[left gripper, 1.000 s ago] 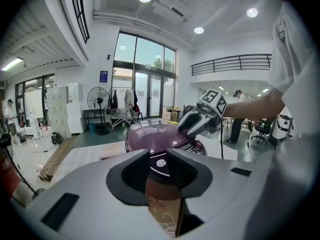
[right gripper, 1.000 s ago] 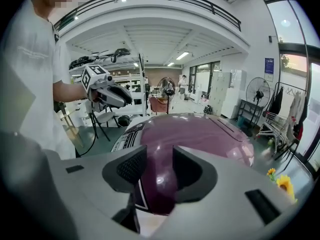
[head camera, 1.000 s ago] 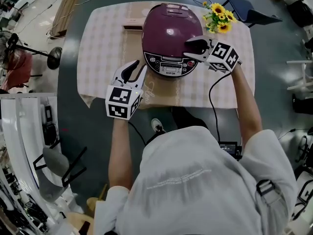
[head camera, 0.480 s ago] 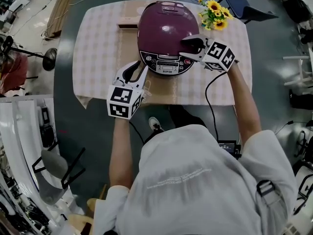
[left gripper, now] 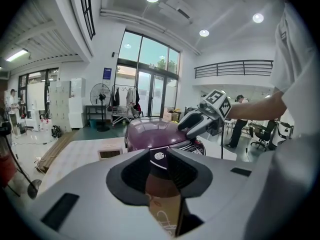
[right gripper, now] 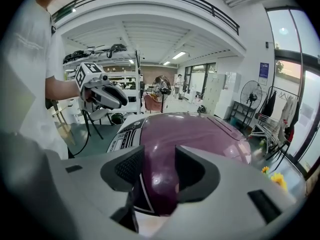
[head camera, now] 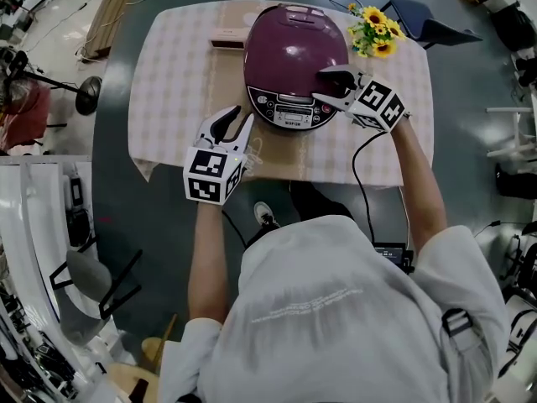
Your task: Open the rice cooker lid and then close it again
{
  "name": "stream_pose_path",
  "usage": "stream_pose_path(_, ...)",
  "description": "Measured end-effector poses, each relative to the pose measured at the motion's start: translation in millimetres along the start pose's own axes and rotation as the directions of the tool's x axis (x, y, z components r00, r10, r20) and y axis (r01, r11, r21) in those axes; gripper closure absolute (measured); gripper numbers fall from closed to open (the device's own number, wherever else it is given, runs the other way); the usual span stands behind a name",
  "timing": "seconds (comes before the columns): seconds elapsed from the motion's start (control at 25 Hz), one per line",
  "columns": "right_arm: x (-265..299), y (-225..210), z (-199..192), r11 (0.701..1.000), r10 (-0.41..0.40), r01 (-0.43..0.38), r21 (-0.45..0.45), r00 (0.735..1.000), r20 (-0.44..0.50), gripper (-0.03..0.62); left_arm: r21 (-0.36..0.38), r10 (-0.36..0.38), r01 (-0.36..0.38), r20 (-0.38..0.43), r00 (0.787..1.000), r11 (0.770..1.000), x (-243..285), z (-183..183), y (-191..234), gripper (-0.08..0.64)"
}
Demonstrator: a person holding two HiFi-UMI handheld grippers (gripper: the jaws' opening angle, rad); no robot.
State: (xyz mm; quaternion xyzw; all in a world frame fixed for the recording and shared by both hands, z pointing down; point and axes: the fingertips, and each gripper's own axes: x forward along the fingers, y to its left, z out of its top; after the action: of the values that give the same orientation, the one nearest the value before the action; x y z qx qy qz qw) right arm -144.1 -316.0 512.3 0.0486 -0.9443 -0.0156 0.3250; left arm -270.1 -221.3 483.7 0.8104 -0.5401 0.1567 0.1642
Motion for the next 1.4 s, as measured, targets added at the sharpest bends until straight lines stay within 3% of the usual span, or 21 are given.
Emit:
stream_pose_path(0.68,1.9,2.3,1.7,0.998,-0.056,0.056,0.009,0.998,-0.037,0.390,-0.009,-0.010,0.010,-0.004,1.000,1.000,13.0,1.3,-4.2,0.453)
stream_pose_path(1.0,0.6,-1.5,-1.8,0.995,-0.099,0.096,0.039,0.993,0.060,0.400,0.011,-0.010,0.010,-0.016,1.000,1.000,8.9,-0.6,-2.6,0.453)
stream_pose_path(1.16,-4.2,-7.8,-6.1,0.974,-0.209,0.195,0.114,0.971,0.120,0.407,0.031,-0.007,0.007,-0.010,1.000,0.999,0.1,2.7,-2.9,0.453)
stream_pose_path(1.4,-35.4,-18.6,-4.4,0.897,-0.400,0.346,0.275,0.901,0.169,0.451,0.046,-0.007,0.006,0.022,1.000,0.999,-15.9,7.7,-3.5,0.453)
